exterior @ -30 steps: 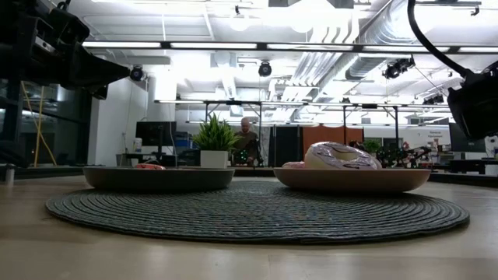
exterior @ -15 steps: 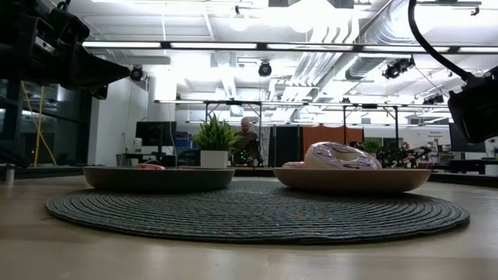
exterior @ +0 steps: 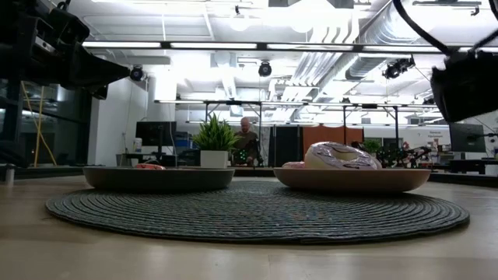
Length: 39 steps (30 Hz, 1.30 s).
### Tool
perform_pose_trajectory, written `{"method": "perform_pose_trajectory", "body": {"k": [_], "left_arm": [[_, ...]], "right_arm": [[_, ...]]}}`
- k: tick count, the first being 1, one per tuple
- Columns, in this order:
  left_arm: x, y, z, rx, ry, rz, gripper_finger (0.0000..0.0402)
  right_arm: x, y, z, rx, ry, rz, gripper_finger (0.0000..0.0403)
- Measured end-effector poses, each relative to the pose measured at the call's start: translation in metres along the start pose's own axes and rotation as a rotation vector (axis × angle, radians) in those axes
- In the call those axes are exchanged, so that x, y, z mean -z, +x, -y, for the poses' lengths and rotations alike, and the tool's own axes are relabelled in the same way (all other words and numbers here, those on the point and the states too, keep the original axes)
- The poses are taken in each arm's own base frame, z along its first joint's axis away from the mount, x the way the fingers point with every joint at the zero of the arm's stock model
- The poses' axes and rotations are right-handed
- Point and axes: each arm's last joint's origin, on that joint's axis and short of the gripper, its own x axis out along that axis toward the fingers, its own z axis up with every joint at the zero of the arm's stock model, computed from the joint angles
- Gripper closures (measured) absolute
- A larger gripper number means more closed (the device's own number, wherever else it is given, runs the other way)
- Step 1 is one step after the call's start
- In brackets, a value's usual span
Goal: Pick & Place donuts
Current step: Put the small brown donut on the gray plate
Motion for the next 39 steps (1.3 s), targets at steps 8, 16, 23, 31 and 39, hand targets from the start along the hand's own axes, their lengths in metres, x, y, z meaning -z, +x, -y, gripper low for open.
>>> {"method": "perform_pose_trajectory", "body": {"k": [8, 16, 23, 31, 39], "left_arm": [[0.0, 0.0, 0.0, 0.0, 0.0, 0.0, 0.0399], [0.0, 0.0, 0.0, 0.0, 0.0, 0.0, 0.0399], [0.0, 0.0, 0.0, 0.0, 0.0, 0.0, 0.0399], [0.0, 0.0, 0.0, 0.0, 0.0, 0.0, 0.0399], [0.0, 0.0, 0.0, 0.0, 0.0, 0.001, 0.0399]], "right_arm": [[-0.009, -0.004, -0.026, -0.078, -0.046, 0.028, 0.031], [-0.033, -0.017, -0.063, -0.151, -0.13, 0.085, 0.031], [-0.066, -0.043, -0.098, -0.127, -0.225, 0.136, 0.031], [-0.118, -0.063, -0.13, -0.033, -0.342, 0.203, 0.031], [-0.187, -0.034, -0.148, -0.04, -0.399, 0.183, 0.0309]]}}
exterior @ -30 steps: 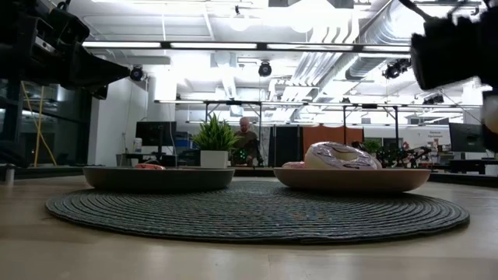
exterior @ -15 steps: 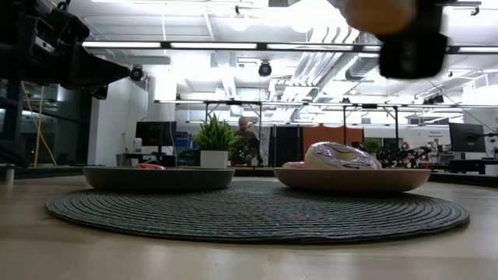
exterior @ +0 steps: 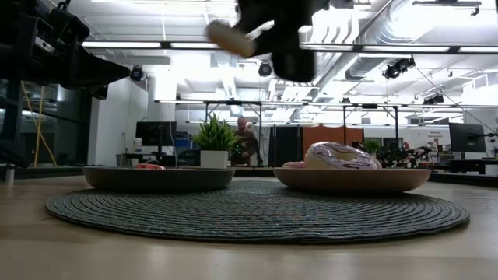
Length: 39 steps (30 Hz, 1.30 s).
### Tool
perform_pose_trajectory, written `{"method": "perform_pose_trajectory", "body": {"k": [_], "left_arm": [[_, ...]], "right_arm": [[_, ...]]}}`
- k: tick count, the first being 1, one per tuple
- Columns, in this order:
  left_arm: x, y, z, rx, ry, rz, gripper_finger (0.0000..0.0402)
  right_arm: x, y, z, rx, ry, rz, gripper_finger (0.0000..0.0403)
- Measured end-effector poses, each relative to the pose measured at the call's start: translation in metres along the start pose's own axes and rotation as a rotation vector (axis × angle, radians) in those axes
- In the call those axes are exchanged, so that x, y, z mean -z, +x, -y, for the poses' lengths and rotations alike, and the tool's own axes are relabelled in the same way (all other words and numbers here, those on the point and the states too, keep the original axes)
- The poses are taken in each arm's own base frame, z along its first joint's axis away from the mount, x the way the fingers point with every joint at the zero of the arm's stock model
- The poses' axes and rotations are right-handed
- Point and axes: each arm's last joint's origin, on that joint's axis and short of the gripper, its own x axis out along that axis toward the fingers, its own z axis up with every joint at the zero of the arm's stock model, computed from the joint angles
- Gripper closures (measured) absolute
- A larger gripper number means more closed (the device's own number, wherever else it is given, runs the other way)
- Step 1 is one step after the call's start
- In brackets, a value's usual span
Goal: Pick & Place donuts
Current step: Put the small brown donut on the gray plate
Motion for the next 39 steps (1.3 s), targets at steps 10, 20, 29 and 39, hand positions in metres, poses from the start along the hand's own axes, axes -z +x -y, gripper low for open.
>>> {"method": "perform_pose_trajectory", "body": {"k": [10, 20, 29, 39], "left_arm": [[0.0, 0.0, 0.0, 0.0, 0.0, -0.001, 0.0399], [0.0, 0.0, 0.0, 0.0, 0.0, 0.0, 0.0399], [0.0, 0.0, 0.0, 0.0, 0.0, 0.0, 0.0399], [0.0, 0.0, 0.0, -0.008, 0.0, 0.0, 0.0399]], "right_arm": [[-0.054, 0.042, 0.04, 0.033, 0.061, 0.012, 0.0309], [-0.09, 0.049, 0.077, 0.154, 0.107, 0.131, 0.0309], [-0.102, 0.049, 0.109, 0.266, 0.152, 0.193, 0.0309], [-0.098, 0.065, 0.128, 0.291, 0.196, 0.149, 0.0309]]}}
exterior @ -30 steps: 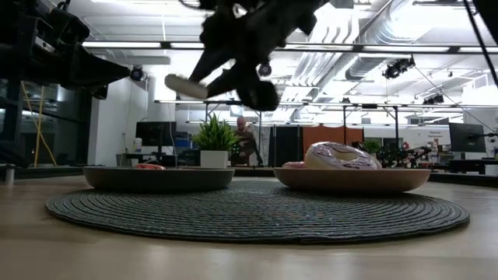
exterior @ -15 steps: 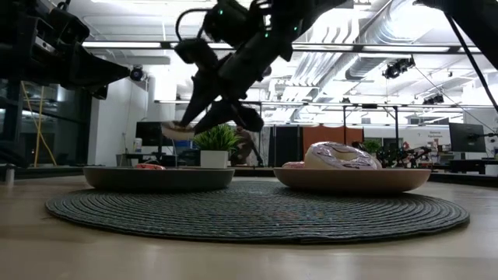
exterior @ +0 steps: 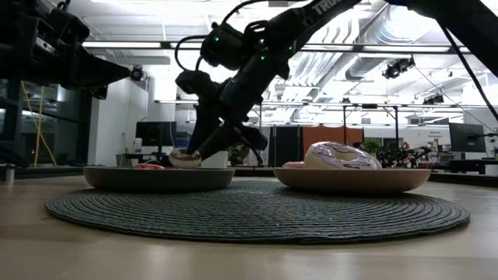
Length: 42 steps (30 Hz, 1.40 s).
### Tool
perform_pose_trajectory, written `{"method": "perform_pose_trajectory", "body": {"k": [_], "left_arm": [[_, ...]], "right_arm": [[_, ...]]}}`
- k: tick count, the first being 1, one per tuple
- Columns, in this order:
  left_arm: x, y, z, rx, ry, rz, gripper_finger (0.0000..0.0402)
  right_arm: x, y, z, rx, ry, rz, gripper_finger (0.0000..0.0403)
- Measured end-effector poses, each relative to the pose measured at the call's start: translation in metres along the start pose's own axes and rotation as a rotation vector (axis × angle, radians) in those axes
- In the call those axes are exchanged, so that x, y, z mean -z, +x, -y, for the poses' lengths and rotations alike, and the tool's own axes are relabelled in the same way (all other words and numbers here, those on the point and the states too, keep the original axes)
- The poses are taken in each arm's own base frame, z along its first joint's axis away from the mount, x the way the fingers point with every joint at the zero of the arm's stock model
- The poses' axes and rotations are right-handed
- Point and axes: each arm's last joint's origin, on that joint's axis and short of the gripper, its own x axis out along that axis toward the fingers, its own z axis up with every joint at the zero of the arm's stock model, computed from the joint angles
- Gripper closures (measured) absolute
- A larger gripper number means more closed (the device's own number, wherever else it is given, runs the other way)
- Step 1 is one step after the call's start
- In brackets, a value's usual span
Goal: Pick & Place donuts
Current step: Put the small brown donut on the gray plate
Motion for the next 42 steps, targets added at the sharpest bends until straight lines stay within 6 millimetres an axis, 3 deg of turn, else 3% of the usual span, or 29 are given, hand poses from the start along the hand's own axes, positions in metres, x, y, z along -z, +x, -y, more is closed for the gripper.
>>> {"method": "perform_pose_trajectory", "body": {"k": [15, 42], "left_arm": [[0.0, 0.0, -0.001, -0.018, 0.0, 0.0, 0.0399], [0.0, 0.0, -0.001, -0.019, 0.0, 0.001, 0.0399]], "right_arm": [[0.001, 0.018, 0.009, -0.001, 0.213, 0.004, 0.0309], [0.004, 0.018, 0.002, -0.017, 0.27, 0.003, 0.0309]]}}
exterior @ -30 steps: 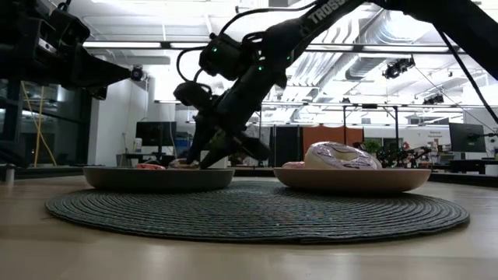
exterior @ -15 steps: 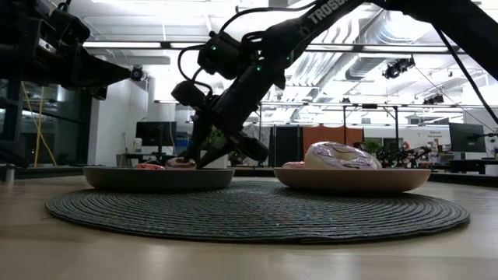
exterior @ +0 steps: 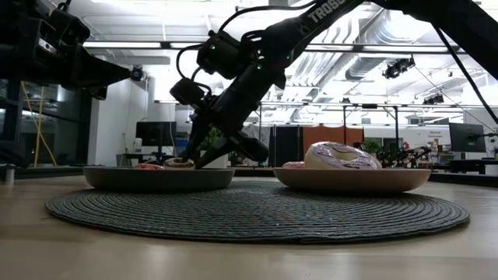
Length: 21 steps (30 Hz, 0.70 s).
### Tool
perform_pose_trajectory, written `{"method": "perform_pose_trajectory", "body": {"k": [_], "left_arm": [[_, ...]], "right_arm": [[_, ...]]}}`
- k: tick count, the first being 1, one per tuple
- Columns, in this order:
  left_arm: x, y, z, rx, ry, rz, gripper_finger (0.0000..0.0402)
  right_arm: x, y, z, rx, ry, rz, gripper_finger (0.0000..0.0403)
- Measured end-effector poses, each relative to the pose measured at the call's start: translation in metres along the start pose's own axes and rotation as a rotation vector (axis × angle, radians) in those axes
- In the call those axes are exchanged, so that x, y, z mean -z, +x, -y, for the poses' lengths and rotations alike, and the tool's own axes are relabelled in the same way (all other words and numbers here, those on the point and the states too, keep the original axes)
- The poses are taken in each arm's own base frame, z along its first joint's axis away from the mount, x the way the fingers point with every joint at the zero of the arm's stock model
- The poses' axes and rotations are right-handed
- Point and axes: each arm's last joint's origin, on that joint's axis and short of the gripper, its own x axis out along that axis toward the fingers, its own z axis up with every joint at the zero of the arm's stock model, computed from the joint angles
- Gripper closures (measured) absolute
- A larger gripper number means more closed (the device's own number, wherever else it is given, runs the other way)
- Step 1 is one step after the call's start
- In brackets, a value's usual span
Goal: Pick & Place donuts
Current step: Put the small brown donut on the gray plate, then put the small blue donut on the gray plate
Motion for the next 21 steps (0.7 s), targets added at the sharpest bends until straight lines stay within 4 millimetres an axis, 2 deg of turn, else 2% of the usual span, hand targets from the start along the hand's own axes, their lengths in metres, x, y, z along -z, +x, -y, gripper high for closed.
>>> {"method": "perform_pose_trajectory", "body": {"k": [8, 21], "left_arm": [[0.0, 0.0, 0.0, 0.0, 0.0, 0.0, 0.0399], [0.0, 0.0, 0.0, 0.0, 0.0, 0.0, 0.0399]], "right_arm": [[0.0001, -0.0001, -0.0002, -0.002, -0.005, -0.002, 0.0302], [-0.0008, -0.0003, -0.0001, 0.013, -0.021, 0.027, 0.021]]}}
